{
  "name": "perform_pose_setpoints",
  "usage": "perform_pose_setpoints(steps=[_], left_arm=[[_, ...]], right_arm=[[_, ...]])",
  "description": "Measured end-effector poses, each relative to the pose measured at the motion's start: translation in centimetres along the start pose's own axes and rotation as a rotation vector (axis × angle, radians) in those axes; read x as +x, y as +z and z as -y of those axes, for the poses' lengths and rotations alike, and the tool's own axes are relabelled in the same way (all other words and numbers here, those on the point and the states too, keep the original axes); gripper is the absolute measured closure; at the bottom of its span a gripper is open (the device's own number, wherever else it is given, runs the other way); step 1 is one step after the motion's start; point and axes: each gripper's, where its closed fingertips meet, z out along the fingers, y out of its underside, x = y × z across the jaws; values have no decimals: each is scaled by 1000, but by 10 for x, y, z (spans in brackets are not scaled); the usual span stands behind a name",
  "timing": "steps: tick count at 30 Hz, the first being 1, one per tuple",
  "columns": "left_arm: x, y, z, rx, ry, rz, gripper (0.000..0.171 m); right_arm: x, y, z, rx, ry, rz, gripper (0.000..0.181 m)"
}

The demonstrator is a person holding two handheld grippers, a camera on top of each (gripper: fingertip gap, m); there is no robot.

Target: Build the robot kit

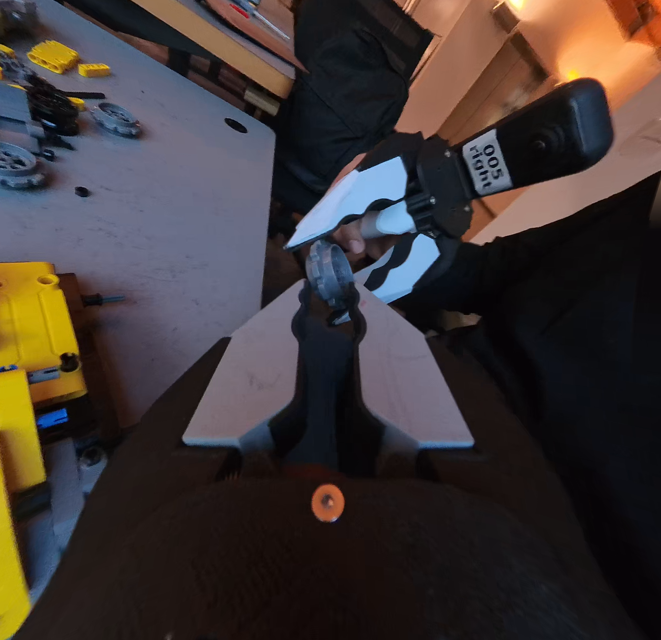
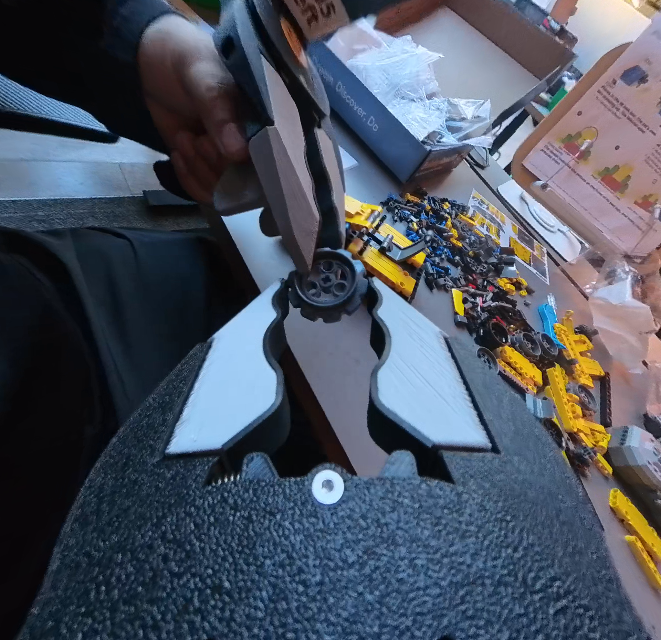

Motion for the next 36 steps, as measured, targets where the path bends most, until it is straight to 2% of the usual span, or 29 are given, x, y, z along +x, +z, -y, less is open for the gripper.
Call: perform_pose_setpoints(steps=[2, 3, 4, 5, 7, 8, 9, 10, 14, 23, 26, 29, 32, 36], left_arm=[[-12, 1, 0, -23, 96, 135, 156], [-18, 1, 1, -39, 218, 236, 158], [-21, -1, 4, -63, 423, 356, 159], [-20, -5, 13, -73, 711, 494, 159], [0, -12, 33, -89, 1363, 766, 160], [14, -10, 35, -104, 1647, 832, 161], [27, -4, 29, -117, 1859, 815, 161], [37, 1, 21, -102, 1973, 768, 160], [46, -4, 20, -76, 2080, 727, 160], [49, -8, 27, -33, 2092, 745, 160], [47, -11, 35, 46, 1940, 770, 161], [39, -14, 46, 156, 1594, 831, 160], [33, -6, 42, 143, 1552, 901, 160], [32, -2, 44, 161, 1469, 911, 160]], right_arm=[[6, 4, -8, -31, 3, -51, 140], [11, 3, -9, -29, -15, -103, 142], [17, 1, -9, -19, -42, -166, 146], [22, -3, -7, -8, -60, -224, 146], [18, -8, -4, 39, -35, -241, 144], [16, -13, -1, 74, -10, -236, 141], [15, -18, 3, 110, 2, -239, 140], [14, -25, 8, 143, -2, -248, 138], [12, -46, 28, 194, -90, -280, 139], [2, -48, 45, 199, -175, -299, 148], [2, -49, 51, 249, -117, -288, 147], [8, -53, 60, 381, 142, -227, 141], [22, -53, 57, 454, 359, -203, 139], [22, -47, 52, 464, 420, -166, 135]])
